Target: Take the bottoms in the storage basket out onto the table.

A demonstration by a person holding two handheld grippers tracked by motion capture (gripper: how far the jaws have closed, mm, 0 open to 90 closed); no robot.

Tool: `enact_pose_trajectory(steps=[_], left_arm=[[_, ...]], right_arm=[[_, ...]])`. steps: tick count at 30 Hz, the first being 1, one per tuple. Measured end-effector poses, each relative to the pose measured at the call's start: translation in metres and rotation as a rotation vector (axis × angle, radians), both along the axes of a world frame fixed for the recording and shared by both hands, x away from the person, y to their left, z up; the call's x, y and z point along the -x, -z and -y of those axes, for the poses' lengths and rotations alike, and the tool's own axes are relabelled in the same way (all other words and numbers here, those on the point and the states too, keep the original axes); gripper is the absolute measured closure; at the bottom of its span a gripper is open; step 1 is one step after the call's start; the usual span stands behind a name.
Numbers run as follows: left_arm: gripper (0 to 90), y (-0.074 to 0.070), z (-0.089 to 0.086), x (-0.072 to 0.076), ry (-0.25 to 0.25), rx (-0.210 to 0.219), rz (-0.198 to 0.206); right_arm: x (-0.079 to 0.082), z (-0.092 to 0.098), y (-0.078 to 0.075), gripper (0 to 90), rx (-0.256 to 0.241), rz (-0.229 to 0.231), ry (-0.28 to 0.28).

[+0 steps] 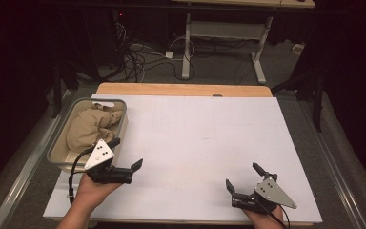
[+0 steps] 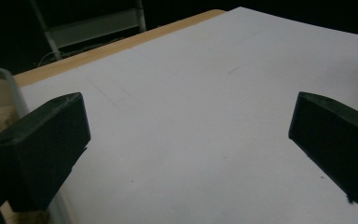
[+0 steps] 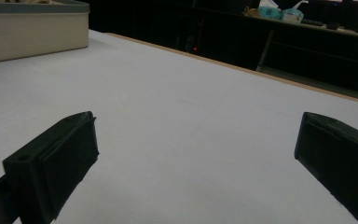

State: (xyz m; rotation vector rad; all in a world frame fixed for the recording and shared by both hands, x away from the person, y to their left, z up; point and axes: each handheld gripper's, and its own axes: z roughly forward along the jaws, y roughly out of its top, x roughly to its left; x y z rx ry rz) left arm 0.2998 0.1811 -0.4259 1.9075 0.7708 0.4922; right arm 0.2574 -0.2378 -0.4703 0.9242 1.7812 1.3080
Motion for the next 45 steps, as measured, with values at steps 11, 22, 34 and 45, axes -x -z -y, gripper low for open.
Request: enact_pose_trajectory(steps=[11, 22, 34, 45], left_arm=[[0.0, -0.011, -0.028, -0.003, -0.065, 0.02, 0.039], [0.0, -0.011, -0.062, -0.012, -0.165, 0.036, 0.027], [0.0, -0.009, -0.094, -0.018, -0.254, 0.017, 0.007], [0.0, -0.006, -0.121, -0.02, -0.332, 0.03, -0.004]], right_arm=[[-0.001, -0.003, 0.001, 0.4, 0.007, -0.004, -0.012], [-0.001, -0.004, 0.001, 0.3, 0.001, -0.008, -0.014], [-0.002, -0.003, 0.002, 0.3, -0.002, -0.01, -0.012], [-0.002, -0.003, 0.002, 0.3, 0.005, -0.008, -0.008]])
